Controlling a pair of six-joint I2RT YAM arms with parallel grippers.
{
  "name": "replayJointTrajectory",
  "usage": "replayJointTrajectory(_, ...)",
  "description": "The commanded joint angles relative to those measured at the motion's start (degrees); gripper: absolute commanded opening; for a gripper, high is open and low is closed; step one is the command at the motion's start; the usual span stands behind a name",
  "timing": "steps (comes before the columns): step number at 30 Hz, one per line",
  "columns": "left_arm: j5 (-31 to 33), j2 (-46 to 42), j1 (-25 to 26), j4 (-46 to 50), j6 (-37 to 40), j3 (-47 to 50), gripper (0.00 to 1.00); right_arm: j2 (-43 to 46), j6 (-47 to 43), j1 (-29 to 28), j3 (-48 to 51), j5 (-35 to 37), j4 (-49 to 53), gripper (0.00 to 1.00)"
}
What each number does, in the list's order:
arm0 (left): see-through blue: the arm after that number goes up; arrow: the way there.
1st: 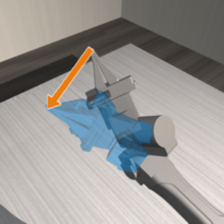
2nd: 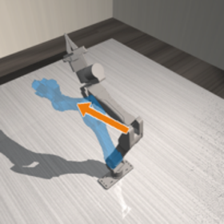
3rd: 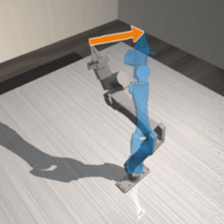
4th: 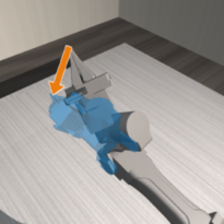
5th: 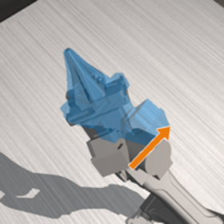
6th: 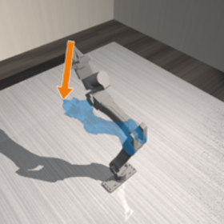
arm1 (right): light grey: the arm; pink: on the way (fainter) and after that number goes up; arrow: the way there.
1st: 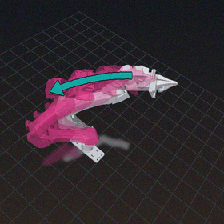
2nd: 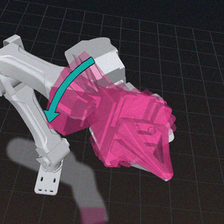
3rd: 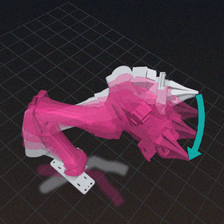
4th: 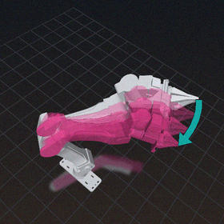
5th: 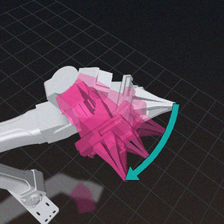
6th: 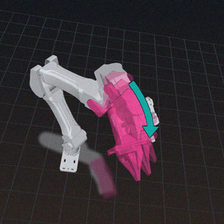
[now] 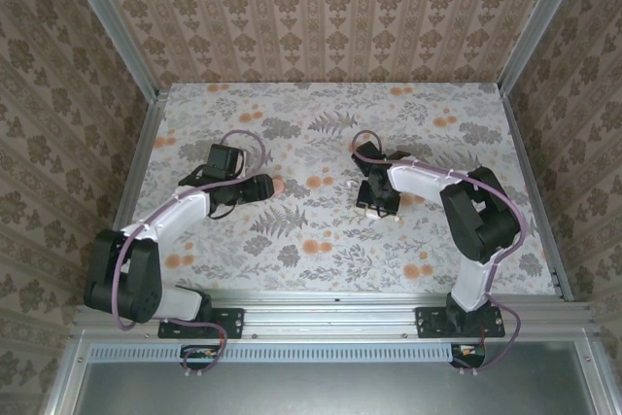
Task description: Insert wireless bluetooth earbuds into charging case
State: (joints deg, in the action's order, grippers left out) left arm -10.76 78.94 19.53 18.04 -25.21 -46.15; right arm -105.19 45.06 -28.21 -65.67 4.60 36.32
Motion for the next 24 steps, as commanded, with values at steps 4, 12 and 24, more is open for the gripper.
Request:
replayJointTrajectory(4,-1.11,0.32,0.42,0.38,1.05,-1.03,0.77,-2.26,0.32,0.26,-0.80,-2.24,-0.50,0.50)
replayJointTrajectory(12,-1.45,0.43,0.42,-0.13,0.94,-0.20,0.77,-0.62,0.38,0.26,0.49,-2.15,-1.50,0.46)
replayJointTrajectory(24,-4.89,-4.99,0.60,-8.10,3.43,5.17,0.73,8.82,3.48,0.25,6.42,-6.64,-11.12,0.43)
